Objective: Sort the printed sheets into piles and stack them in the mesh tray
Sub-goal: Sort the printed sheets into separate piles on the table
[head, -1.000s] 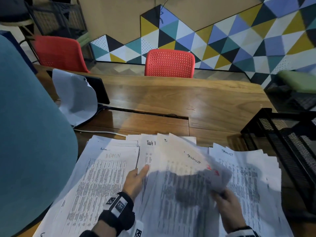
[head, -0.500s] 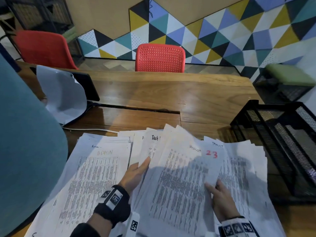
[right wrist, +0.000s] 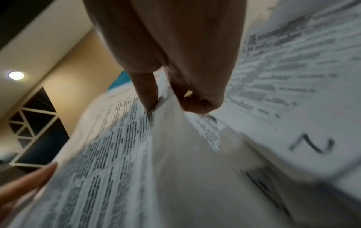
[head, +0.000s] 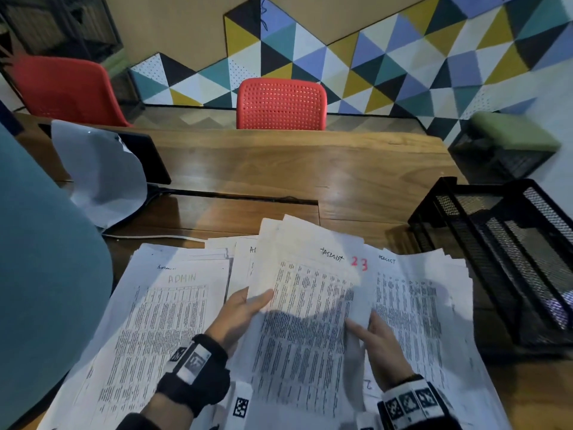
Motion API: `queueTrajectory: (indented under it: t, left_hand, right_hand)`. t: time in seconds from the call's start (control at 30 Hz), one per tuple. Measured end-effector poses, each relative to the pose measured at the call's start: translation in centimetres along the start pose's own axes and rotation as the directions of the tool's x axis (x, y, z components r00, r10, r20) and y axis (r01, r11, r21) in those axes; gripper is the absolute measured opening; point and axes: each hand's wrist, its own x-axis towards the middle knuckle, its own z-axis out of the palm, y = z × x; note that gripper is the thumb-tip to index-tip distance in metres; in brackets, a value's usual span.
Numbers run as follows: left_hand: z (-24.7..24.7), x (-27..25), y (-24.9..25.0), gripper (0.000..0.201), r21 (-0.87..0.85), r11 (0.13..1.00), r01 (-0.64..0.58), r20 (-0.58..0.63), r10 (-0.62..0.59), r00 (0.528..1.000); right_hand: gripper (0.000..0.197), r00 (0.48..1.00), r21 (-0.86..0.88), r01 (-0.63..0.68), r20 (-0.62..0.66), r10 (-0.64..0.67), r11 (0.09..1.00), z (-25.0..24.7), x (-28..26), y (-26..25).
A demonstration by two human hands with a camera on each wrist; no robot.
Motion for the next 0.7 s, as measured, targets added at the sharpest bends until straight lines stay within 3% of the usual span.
queueTrajectory:
  t: [0.1, 0.2, 0.33, 0.43, 0.5, 0.53, 0.6, 0.7]
  left_hand:
    - [0.1, 0.8, -0.6, 0.018, 0.053, 0.999, 0.000, -0.076, 0.005, 0.997]
    - [-0.8, 2.6, -3.4, 0.028, 0.456, 0.888, 0.061, -0.253, 0.064, 0.965]
    - [-0.8, 3.2, -5.9, 0.046, 0.737, 0.647, 0.194, -0.374, 0.153, 0.915]
    - [-0.1, 3.0, -6.0, 0.056, 0.807, 0.538, 0.245, -0.404, 0.199, 0.893]
    - [0.4, 2.9, -6.0, 0.056, 0.843, 0.471, 0.259, -0.406, 0.242, 0.881]
    - [0.7, 2.9, -6.0, 0.054, 0.856, 0.462, 0.232, -0.384, 0.267, 0.884]
    - [1.5, 3.2, -6.1, 0.052, 0.832, 0.527, 0.175, -0.346, 0.246, 0.905]
    - [2.9, 3.8, -6.0, 0.047, 0.748, 0.636, 0.189, -0.324, 0.101, 0.941]
  right_hand:
    - [0.026, 0.988, 0.047, 0.092, -0.128, -0.086, 0.995, -3.1, 0.0, -2.2]
    - [0.034, 0.954, 0.014, 0.103, -0.286, -0.095, 0.995, -7.8, 1.1, -3.0]
    - [0.026, 0.838, -0.361, -0.097, -0.532, -0.119, 0.928, -13.3, 2.7, -2.7]
    - [0.032, 0.822, -0.603, -0.290, -0.555, -0.130, 0.743, -14.9, 3.9, -2.4]
    - [0.039, 0.796, -0.643, -0.347, -0.586, -0.147, 0.683, -14.7, 4.4, -2.3]
    - [0.041, 0.769, -0.650, -0.351, -0.611, -0.188, 0.674, -14.1, 4.4, -2.4]
    - [0.048, 0.716, -0.725, -0.295, -0.599, -0.358, 0.623, -12.7, 4.4, -2.3]
    - [0.060, 0.743, -0.870, -0.128, -0.402, -0.535, 0.476, -9.2, 3.8, -2.0]
